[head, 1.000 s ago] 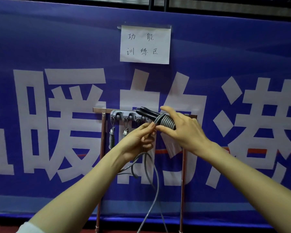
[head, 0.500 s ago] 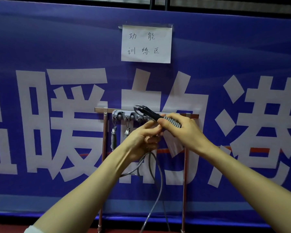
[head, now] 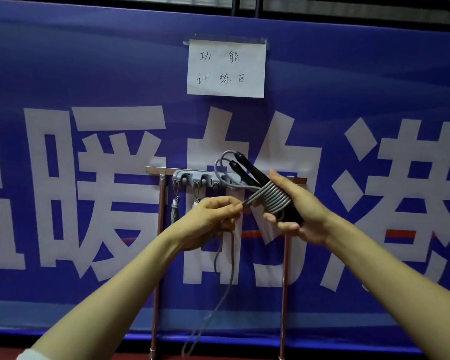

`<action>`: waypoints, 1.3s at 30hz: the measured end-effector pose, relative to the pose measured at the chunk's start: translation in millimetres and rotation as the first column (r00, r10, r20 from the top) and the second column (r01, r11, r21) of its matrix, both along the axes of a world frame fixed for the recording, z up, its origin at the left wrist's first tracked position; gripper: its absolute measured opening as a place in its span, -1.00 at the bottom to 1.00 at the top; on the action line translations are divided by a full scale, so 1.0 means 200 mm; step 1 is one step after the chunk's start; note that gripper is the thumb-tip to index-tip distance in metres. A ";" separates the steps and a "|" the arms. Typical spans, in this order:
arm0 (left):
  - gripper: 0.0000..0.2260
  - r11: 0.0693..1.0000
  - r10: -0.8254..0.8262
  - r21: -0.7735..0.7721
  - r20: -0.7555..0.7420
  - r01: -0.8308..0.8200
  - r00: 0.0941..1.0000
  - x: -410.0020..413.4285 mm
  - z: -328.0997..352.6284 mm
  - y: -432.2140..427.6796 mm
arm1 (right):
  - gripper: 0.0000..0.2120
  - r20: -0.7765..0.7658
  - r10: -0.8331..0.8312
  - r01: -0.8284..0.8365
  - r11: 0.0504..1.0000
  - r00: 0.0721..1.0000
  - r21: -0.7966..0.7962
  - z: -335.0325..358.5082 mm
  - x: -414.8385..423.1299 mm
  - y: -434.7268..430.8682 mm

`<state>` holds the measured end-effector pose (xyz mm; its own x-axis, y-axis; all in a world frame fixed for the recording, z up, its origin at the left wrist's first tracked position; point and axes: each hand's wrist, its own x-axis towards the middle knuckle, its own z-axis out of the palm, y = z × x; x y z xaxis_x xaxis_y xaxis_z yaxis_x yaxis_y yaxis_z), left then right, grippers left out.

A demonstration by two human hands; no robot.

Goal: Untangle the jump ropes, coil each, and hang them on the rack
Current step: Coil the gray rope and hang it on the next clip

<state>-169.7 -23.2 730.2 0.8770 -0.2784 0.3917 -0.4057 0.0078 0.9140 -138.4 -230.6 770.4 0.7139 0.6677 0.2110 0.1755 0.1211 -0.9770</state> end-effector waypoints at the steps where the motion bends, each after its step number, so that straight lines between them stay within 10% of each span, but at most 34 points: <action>1: -0.81 0.999 0.033 0.033 0.040 -0.034 0.999 0.00 0.00 0.01 | -0.52 -0.034 0.044 -0.044 0.999 0.998 0.015 0.00 0.00 0.00; 13: -0.94 0.819 0.031 0.468 0.540 -0.331 0.841 0.01 0.07 0.09 | -0.42 -0.387 0.486 -0.608 0.727 0.784 -0.318 -0.03 0.03 0.00; 17: -0.90 0.472 -0.172 0.726 0.632 -0.500 0.756 0.04 0.20 0.07 | -0.45 -0.187 0.314 -0.348 0.605 0.931 -0.717 0.02 0.00 0.01; 21: -0.92 0.298 -0.322 0.644 0.763 -0.704 0.561 0.01 0.23 0.02 | -0.44 0.040 0.182 -0.077 0.592 0.982 -0.802 -0.01 0.03 0.05; 24: -0.91 0.280 -0.236 0.449 0.889 -0.849 0.393 0.00 0.16 0.03 | -0.58 0.441 0.142 0.251 0.654 0.886 -0.714 -0.05 0.07 0.06; 26: -0.90 0.351 0.017 0.400 0.901 -0.847 0.433 -0.01 0.10 0.01 | -0.55 0.715 0.070 0.521 0.635 0.695 -0.570 -0.07 0.08 0.06; 29: -0.85 0.571 0.431 0.398 0.599 -0.718 0.675 0.01 0.05 0.00 | -0.51 0.967 0.102 0.863 0.437 0.235 -0.255 -0.07 0.08 0.08; 33: -0.88 0.919 0.395 0.000 -0.007 -0.395 0.919 0.03 0.03 -0.01 | -0.46 0.988 0.149 0.938 0.347 -0.032 -0.022 -0.05 0.12 0.08; 36: -0.89 0.767 0.071 -0.601 -0.268 -0.224 0.961 0.04 0.06 -0.02 | -0.46 0.974 0.196 0.952 0.301 -0.110 0.047 -0.03 0.17 0.06; 39: -0.87 0.581 -0.073 -0.760 -0.406 -0.292 0.911 0.05 0.10 -0.04 | -0.44 0.938 0.283 0.936 0.339 -0.199 0.096 -0.04 0.22 0.05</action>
<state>-158.8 -30.5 750.7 0.9942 0.0924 0.0546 -0.1062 0.7752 0.6228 -94.9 -220.1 762.8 0.4217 0.6176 0.6638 0.3624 -0.7859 0.5010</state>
